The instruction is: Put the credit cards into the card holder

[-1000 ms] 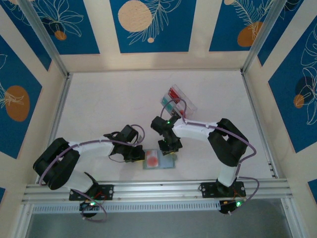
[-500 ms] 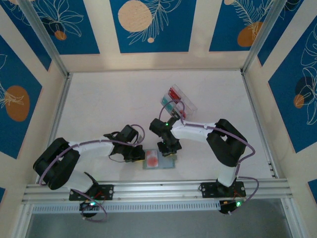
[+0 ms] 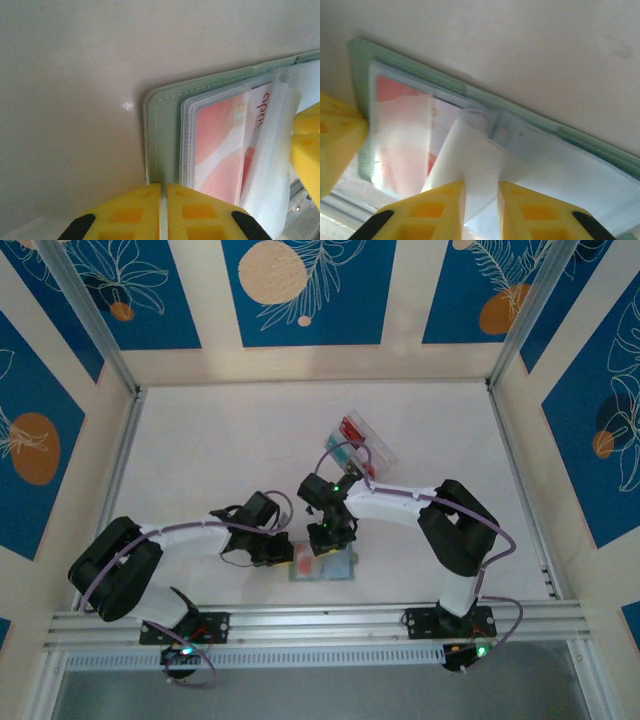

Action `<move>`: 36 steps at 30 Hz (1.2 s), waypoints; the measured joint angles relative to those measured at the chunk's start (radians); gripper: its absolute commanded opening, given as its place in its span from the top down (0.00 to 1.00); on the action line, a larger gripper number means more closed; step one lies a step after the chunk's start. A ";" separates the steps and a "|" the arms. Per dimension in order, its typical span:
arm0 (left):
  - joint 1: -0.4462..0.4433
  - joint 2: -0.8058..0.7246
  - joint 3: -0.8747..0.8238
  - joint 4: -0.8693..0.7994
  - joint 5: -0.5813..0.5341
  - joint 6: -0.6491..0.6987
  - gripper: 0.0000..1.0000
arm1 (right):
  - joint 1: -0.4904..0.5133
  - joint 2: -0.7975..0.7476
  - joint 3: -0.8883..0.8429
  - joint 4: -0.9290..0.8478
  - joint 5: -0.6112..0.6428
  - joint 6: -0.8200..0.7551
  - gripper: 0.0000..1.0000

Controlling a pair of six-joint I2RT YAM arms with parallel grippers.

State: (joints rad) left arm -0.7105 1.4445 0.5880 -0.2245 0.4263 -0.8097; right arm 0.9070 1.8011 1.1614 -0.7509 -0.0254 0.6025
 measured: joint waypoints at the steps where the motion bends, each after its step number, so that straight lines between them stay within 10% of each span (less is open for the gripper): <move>1: 0.000 0.001 0.000 0.002 0.000 0.000 0.90 | 0.000 0.000 0.000 0.007 -0.014 0.001 0.72; 36: 0.146 -0.208 -0.066 0.008 0.087 -0.087 0.82 | -0.028 0.006 0.171 0.124 -0.275 0.029 0.46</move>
State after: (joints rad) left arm -0.5644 1.2362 0.5224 -0.2161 0.5137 -0.8970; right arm 0.8791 1.8069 1.3327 -0.6270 -0.3000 0.6315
